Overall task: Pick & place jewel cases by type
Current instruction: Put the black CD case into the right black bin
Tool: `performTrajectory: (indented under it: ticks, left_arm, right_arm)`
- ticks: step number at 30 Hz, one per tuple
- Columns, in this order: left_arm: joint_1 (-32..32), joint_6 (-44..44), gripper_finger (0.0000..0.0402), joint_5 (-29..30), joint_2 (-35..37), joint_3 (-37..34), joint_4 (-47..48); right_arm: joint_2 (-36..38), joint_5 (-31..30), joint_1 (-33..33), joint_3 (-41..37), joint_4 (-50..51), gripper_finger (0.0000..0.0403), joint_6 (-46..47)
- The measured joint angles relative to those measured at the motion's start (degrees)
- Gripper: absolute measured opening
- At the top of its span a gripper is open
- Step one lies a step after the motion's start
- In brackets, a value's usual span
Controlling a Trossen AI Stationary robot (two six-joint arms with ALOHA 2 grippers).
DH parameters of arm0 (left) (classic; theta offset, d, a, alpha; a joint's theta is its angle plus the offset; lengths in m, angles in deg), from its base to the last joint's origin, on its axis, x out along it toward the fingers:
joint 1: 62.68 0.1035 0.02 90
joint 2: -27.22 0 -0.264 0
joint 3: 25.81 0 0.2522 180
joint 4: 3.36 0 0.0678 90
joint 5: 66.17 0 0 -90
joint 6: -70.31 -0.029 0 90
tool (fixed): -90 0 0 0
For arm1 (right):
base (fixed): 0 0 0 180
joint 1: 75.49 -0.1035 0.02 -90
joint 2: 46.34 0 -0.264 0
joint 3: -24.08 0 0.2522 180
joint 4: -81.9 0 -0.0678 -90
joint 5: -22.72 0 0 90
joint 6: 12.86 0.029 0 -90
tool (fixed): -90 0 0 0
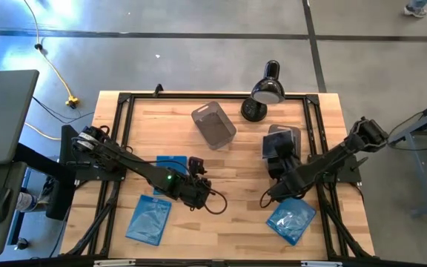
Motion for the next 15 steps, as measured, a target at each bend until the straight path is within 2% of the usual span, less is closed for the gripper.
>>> performTrajectory:
  ticks: [9,12,15]
  left_arm:
    - [0.0,4.9,0.0248,0.0,0.0,0.0,0.0]
    - [0.0,6.3,0.0248,-2.3,0.0,0.0,0.0]
    - [0.0,7.4,0.0248,-3.6,0.0,0.0,0.0]
  right_arm:
    - [0.0,5.0,-0.2,0.0,-0.1,0.0024,-0.3]
    - [0.0,6.2,-0.2,0.0,-0.2,0.0025,-0.6]
    - [0.0,10.2,-0.2,0.0,-0.5,0.0029,-2.7]
